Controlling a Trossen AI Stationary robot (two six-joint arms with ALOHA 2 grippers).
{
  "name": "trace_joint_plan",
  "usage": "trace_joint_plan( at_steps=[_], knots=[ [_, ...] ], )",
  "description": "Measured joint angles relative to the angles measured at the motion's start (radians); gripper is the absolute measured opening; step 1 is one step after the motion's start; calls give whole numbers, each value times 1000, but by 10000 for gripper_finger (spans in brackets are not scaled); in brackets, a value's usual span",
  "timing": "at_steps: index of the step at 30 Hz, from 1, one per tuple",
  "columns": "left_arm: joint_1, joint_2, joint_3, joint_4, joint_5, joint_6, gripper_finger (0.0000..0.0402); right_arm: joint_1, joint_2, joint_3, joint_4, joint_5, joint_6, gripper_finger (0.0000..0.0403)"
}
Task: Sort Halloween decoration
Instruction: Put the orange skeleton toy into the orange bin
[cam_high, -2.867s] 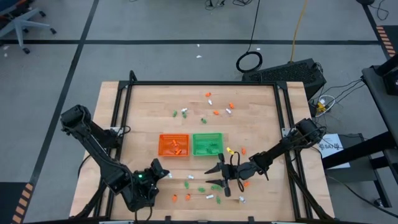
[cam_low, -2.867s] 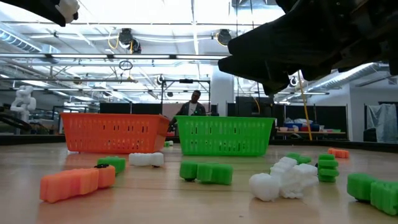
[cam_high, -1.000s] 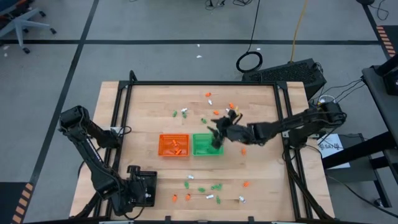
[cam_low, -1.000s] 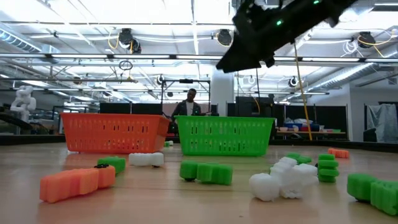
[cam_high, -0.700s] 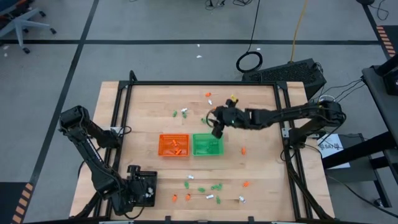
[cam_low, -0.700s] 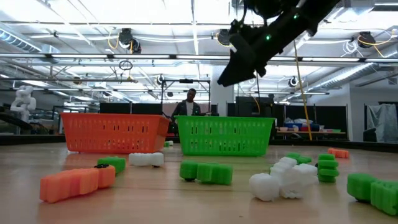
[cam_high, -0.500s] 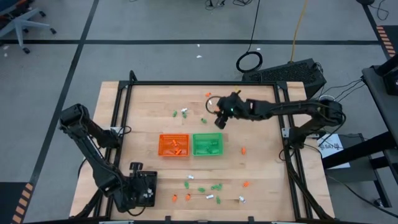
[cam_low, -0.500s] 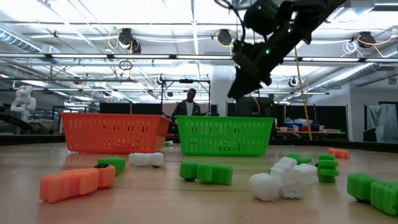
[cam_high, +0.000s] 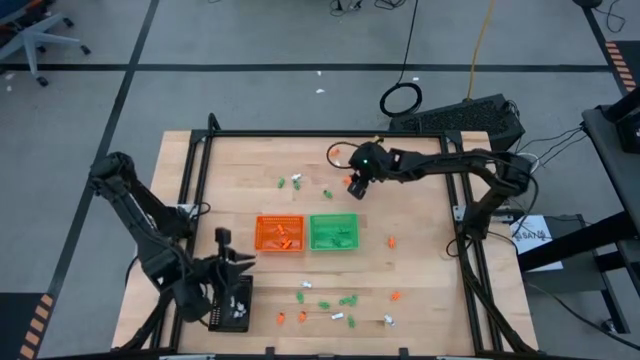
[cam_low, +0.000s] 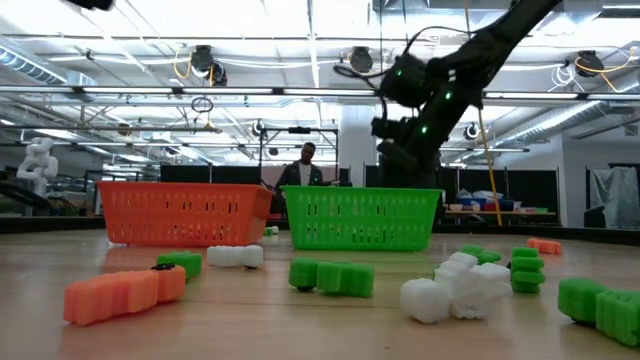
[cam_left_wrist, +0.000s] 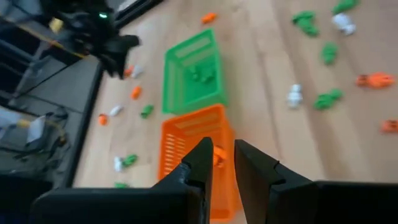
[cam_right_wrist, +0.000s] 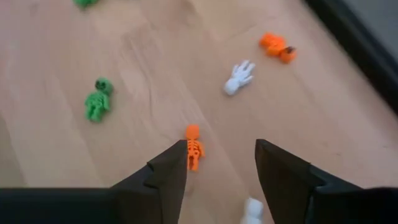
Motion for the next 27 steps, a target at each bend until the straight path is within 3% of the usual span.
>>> trace_joint_plan(
  at_steps=[9,21,27],
  knots=[
    [142,0,-28,63,-32,25,61,12,113,0,65,0,-81,191],
    [232,-49,-193,451,49,238,61,18,183,2,113,2,-88,184],
    [234,-50,-202,506,51,284,61,24,192,3,108,4,-49,141]
  ],
)
